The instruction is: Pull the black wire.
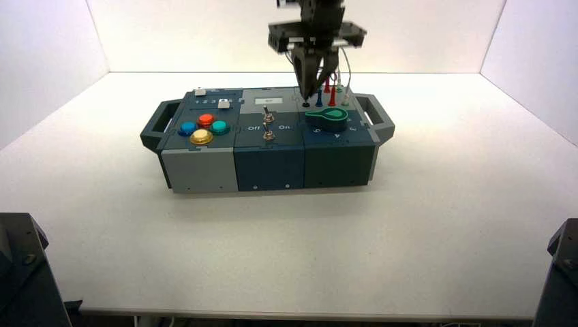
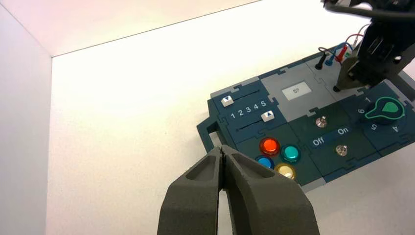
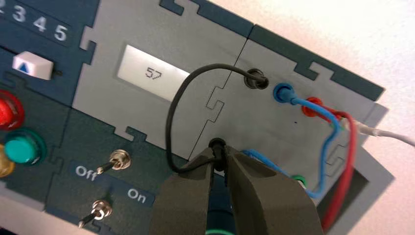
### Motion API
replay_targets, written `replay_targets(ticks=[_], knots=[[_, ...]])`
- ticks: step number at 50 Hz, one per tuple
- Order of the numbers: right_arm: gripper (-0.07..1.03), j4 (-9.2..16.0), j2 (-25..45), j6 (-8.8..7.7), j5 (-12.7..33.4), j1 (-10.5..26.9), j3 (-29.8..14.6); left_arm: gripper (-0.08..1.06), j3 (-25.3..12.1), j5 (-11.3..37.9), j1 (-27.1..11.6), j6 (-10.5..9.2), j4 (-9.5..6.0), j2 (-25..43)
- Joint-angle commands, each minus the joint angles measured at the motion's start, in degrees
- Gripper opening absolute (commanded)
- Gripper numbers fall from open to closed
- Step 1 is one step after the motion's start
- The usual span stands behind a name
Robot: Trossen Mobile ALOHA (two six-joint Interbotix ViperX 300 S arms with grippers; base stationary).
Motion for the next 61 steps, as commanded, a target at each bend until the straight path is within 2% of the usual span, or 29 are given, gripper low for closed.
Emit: replay_targets(ticks=[1, 17, 24, 30, 39, 50, 54, 61], knots=[[-0.02, -0.44, -3.78, -0.09, -0.09, 0.09, -2.72, -0.03, -1.58, -0.62, 0.62, 0.26, 0.0, 0.18], [-0.02, -1.14, -3.6, -0.35, 0.97, 0.09, -4.66, -0.03, -1.58, -0.62, 0.7, 0.26, 0.0, 0.26], [-0.02, -2.55, -3.96, -0.35, 0.97, 0.09, -5.54, -0.03, -1.58, -0.97, 0.7, 0.26, 0.0, 0.35], [0.09, -3.08, -3.43, -1.23, 0.97, 0.09, -5.89, -0.03, -1.49, -1.76, 0.62, 0.26, 0.09, 0.26], [0.14, -2.99, -2.9, -3.25, 0.7, 0.18, -5.89, -0.03, -1.05, -1.85, 0.7, 0.0, 0.0, 0.18], [0.21, -2.99, -2.99, -4.04, 0.7, 0.26, -6.42, -0.03, -0.53, -1.85, 0.7, -0.09, -0.18, -0.26], [0.21, -3.08, -3.08, -4.57, 0.7, 0.35, -6.68, -0.03, -0.53, -1.85, 0.62, -0.09, -0.09, -0.7], [0.21, -2.9, -3.08, -4.57, 0.7, 0.35, -7.03, -0.03, -0.44, -1.85, 0.62, -0.09, -0.18, -1.41]])
